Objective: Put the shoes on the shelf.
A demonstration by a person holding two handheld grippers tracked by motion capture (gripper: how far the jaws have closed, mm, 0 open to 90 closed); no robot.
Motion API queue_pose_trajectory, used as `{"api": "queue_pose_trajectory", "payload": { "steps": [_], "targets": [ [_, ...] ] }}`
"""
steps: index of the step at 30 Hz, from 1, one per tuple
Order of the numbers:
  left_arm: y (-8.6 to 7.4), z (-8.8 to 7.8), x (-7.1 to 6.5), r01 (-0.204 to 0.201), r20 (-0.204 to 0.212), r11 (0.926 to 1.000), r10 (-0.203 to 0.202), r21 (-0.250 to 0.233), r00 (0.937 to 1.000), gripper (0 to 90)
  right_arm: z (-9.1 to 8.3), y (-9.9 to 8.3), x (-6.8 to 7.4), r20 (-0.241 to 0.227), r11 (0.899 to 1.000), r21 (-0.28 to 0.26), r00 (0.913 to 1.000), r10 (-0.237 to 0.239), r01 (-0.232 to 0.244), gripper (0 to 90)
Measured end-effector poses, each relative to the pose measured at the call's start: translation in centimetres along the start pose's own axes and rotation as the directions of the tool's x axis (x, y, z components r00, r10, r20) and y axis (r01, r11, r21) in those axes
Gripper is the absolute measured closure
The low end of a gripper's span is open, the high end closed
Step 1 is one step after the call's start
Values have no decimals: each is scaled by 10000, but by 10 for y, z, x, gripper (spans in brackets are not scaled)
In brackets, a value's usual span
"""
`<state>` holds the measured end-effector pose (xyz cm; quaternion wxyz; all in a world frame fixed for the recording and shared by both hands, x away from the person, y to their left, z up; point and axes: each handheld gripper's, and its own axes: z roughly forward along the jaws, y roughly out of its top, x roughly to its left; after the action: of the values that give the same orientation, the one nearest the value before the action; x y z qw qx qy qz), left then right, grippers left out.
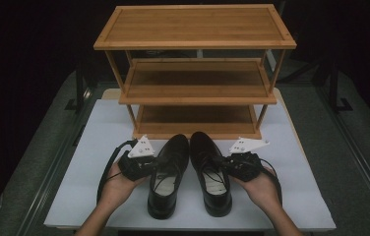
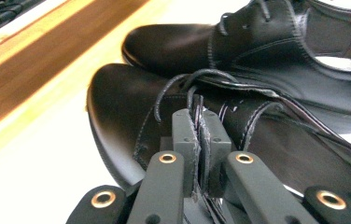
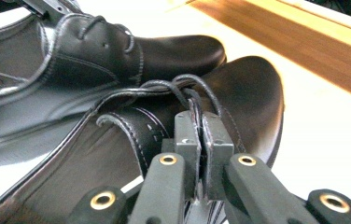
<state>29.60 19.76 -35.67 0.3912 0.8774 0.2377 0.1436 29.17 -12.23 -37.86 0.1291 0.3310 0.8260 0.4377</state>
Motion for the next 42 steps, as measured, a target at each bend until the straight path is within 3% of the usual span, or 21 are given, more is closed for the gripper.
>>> {"api": "queue_pose_trajectory", "payload": {
  "steps": [8, 15, 33, 42],
  "targets": [
    [9, -6, 9, 136, -337, 9989, -151, -442, 9993, 873, -8, 8, -13, 179, 9994, -303, 9997, 179, -174, 868],
    [21, -3, 26, 268, -620, 9959, -322, -868, 9976, 872, -4, 18, -28, 449, 9990, -375, 9986, 268, -252, 868],
    [52, 43, 77, 314, -1375, 9926, -475, -1171, 9894, 873, 31, 50, -76, 1355, 9970, -616, 9892, 552, -472, 867],
    [53, 68, 98, 501, -1852, 9916, -717, -1189, 9801, 872, 47, 61, -95, 1893, 9956, -760, 9796, 681, -545, 867]
  ]
}}
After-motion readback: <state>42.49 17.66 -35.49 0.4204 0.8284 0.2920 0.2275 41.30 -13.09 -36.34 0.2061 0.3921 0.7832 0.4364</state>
